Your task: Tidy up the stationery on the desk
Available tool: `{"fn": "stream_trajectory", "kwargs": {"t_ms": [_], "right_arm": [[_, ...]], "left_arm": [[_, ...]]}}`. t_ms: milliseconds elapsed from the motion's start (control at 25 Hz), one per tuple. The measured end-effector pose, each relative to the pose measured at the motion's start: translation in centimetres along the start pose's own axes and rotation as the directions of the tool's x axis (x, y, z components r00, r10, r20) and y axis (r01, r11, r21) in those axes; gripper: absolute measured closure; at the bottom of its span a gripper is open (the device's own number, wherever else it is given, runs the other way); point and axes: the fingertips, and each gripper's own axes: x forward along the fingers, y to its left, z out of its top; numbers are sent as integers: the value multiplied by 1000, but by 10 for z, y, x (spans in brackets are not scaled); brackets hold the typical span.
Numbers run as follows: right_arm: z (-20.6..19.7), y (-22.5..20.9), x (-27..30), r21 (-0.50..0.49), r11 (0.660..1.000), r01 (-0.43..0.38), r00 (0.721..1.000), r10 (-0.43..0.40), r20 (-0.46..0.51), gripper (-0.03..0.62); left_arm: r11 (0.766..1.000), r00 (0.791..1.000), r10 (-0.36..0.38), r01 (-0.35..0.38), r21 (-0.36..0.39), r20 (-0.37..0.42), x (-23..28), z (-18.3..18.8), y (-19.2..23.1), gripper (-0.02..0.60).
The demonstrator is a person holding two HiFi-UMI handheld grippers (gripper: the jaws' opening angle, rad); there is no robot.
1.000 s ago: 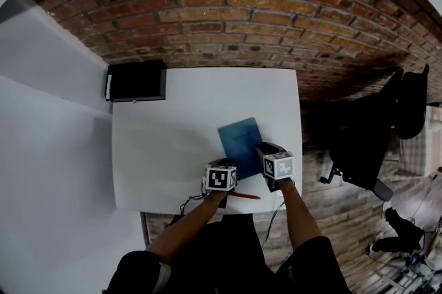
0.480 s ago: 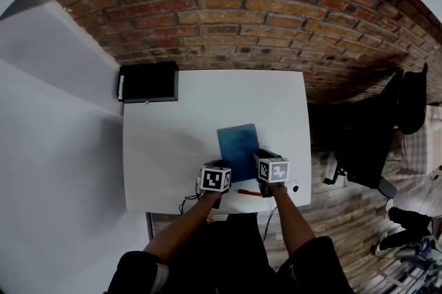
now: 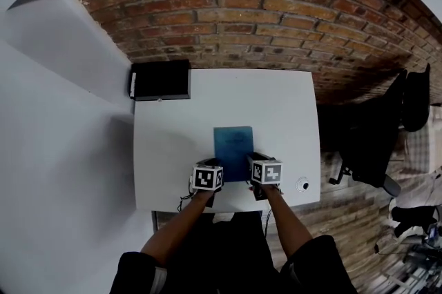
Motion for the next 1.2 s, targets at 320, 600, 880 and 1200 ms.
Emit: {"fn": "stream_trajectory", "kwargs": {"t_ms": [320,600,880,1200], "right_arm": [[-7,38,14,-12,1000,3,1000,-3,-16,470],[-12,67,23,-18,1000,-11,1000,11,-17,470],[-16,89,29,-14,1000,-16,1000,16,-12,471],[-23,110,35,-14,1000,-17,1000,17,-10,471]], "left_arm": [[1000,1000,16,-15,-21,25,-19,-11,34,494],[999,999,35,-34,-33,41,-34,-15,61,494],[998,997,48,-46,-36,57,-48,-21,80,494],[998,996,55,-52,-47,73,-59,-25,100,495]]}}
